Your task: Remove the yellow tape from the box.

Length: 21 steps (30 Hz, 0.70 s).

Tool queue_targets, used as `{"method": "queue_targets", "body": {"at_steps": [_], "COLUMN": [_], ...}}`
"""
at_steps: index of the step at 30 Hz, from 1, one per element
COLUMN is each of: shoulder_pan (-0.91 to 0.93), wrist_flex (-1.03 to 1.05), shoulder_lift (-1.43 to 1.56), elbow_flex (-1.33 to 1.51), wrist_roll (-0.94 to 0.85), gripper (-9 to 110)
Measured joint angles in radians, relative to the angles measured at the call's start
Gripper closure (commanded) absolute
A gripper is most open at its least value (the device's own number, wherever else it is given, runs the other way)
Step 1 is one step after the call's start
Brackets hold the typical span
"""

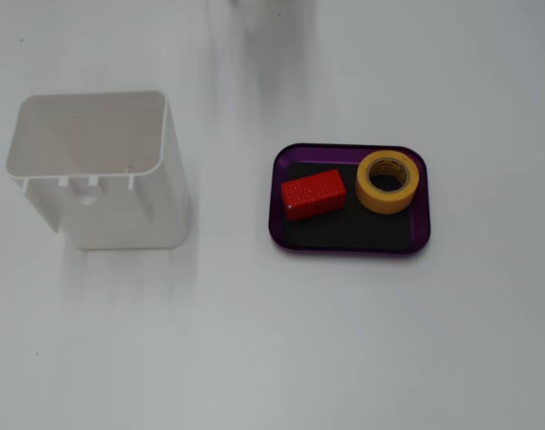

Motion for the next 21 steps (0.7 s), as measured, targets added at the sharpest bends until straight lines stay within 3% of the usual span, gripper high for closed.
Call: {"method": "queue_targets", "body": {"at_steps": [11,21], "shoulder_pan": [-0.249,-0.287], "wrist_flex": [0.031,0.029], "shoulder_lift": [-0.785,-1.086], "elbow_flex": [-0.627,-0.723], "wrist_roll": [0.422,0.457], "gripper": [91,87]}}
